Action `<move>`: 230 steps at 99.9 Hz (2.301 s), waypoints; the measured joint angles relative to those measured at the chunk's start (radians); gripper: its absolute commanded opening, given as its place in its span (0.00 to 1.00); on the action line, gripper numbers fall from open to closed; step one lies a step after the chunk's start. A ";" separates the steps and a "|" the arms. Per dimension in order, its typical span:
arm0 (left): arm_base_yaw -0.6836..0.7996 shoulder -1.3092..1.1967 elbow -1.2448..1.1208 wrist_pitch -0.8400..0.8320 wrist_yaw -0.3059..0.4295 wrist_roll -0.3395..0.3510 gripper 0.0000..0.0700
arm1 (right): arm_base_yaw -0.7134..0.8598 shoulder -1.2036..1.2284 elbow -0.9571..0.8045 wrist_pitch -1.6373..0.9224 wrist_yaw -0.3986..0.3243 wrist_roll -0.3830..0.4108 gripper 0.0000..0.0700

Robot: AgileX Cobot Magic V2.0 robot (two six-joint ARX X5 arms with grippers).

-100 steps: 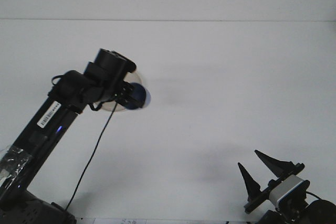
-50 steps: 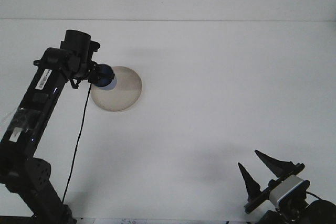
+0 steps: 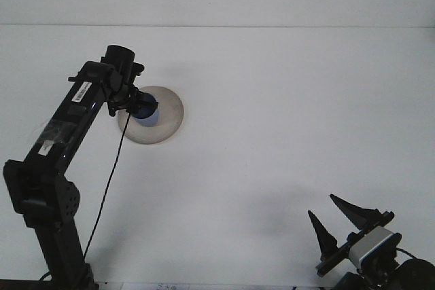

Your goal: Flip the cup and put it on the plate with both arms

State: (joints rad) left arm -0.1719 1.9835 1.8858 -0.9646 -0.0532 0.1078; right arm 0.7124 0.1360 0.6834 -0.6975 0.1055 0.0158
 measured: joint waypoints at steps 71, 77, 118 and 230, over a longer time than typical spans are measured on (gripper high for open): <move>-0.016 0.017 0.104 -0.047 0.004 -0.031 0.73 | 0.000 0.000 0.000 -0.012 0.000 0.008 0.57; -0.016 0.008 0.149 -0.060 0.004 -0.037 0.73 | 0.000 0.000 0.000 -0.017 0.000 0.008 0.57; -0.016 -0.486 0.236 -0.080 0.038 -0.093 0.73 | 0.000 0.000 0.000 -0.021 0.030 0.008 0.61; -0.218 -1.714 -1.285 0.387 0.132 -0.552 0.02 | 0.000 0.000 0.000 -0.071 0.051 0.014 0.01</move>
State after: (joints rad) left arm -0.3897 0.2695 0.6010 -0.5774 0.0788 -0.4442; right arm 0.7124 0.1360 0.6834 -0.7685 0.1566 0.0303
